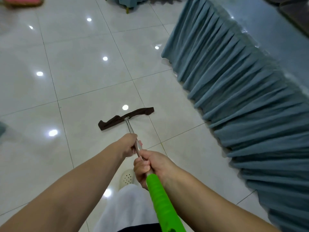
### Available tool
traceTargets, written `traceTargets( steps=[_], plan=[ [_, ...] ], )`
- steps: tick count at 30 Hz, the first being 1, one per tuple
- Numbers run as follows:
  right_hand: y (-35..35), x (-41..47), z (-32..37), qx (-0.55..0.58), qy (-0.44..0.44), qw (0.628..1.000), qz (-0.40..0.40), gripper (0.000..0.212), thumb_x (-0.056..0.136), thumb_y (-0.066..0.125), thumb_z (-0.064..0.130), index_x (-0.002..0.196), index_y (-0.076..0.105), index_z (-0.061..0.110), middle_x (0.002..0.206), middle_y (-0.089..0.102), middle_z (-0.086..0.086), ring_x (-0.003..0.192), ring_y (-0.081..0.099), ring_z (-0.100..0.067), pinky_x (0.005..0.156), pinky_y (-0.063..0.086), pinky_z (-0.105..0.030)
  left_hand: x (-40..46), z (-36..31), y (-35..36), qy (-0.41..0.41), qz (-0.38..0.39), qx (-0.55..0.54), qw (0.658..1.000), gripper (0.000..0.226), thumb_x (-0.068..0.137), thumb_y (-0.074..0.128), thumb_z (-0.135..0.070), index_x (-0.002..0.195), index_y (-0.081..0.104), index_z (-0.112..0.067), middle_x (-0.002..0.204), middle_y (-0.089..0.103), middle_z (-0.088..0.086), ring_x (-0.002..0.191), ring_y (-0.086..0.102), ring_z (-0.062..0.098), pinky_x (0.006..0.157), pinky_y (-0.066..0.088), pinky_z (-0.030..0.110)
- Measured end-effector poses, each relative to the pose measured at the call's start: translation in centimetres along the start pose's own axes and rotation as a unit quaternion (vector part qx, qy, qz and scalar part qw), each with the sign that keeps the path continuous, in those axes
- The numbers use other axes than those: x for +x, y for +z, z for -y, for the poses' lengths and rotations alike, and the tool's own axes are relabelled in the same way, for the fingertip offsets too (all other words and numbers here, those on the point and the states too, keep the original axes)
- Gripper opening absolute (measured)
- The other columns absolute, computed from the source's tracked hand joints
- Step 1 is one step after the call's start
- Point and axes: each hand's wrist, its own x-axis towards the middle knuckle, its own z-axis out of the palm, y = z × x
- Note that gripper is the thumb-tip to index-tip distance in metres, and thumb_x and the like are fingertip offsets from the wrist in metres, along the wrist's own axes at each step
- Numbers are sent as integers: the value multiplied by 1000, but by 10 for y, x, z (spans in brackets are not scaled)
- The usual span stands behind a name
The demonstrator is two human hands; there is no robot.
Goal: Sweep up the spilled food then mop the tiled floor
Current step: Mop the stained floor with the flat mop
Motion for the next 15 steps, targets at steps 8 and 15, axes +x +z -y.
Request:
traceTargets(
  steps=[8, 15],
  plan=[
    [80, 24, 61, 9, -5, 1000, -2, 14, 94, 55, 16, 83, 54, 24, 35, 37, 0, 19, 29, -6, 22, 25, -11, 35, -99, -9, -7, 3, 10, 1000, 22, 98, 33, -12, 79, 41, -4, 72, 47, 10, 61, 47, 15, 54, 41, 26],
    [118, 46, 101, -13, -1, 1000, 6, 21, 96, 50, 15, 75, 47, 17, 33, 39, -2, 19, 30, -6, 22, 25, -11, 61, -154, -10, 2, 7, 26, 1000, 20, 98, 32, -11, 80, 40, -6, 71, 45, 9, 59, 46, 13, 42, 45, 19]
  ],
)
